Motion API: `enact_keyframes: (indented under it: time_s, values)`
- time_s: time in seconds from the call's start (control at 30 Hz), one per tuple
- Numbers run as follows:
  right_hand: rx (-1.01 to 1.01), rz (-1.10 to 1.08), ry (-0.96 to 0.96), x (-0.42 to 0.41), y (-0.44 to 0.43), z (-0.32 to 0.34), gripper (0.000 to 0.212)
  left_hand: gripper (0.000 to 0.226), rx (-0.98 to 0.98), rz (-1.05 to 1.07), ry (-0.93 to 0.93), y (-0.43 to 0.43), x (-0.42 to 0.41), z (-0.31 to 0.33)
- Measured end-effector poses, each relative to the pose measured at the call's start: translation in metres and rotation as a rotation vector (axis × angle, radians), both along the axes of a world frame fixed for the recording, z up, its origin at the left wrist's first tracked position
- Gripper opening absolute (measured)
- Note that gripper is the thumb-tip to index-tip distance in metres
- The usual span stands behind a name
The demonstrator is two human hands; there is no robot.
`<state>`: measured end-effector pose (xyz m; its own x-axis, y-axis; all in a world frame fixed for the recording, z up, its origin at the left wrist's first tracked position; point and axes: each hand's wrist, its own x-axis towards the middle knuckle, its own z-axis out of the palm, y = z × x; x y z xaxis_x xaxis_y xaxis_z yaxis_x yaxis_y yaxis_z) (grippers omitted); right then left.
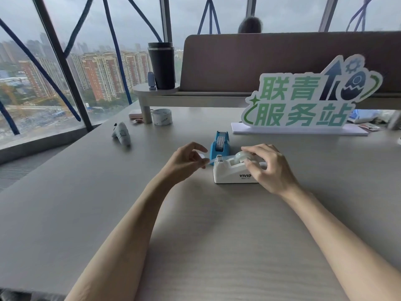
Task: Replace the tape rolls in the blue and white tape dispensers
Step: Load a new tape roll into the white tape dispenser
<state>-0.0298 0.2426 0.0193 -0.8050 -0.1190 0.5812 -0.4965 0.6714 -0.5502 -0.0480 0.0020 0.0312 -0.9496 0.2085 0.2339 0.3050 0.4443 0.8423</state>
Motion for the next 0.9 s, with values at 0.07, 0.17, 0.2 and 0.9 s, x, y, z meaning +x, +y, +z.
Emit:
enact_keyframes:
  time_s: [0.07, 0.17, 0.2, 0.9]
  values:
    - [-0.001, 0.0, 0.0, 0.0, 0.0, 0.0, 0.037, 0.02, -0.029, -0.003, -0.012, 0.0, -0.001, -0.001]
    - [-0.007, 0.002, -0.012, 0.002, 0.0, 0.001, 0.037, 0.019, -0.076, -0.02, -0.024, 0.002, -0.002, -0.005]
    - [-0.011, 0.004, -0.017, 0.002, 0.0, 0.002, 0.037, 0.018, -0.096, -0.028, -0.025, 0.003, -0.002, -0.007]
    - [0.072, 0.08, -0.178, 0.003, 0.0, 0.004, 0.054, 0.021, -0.468, 0.049, 0.153, 0.016, -0.007, -0.026]
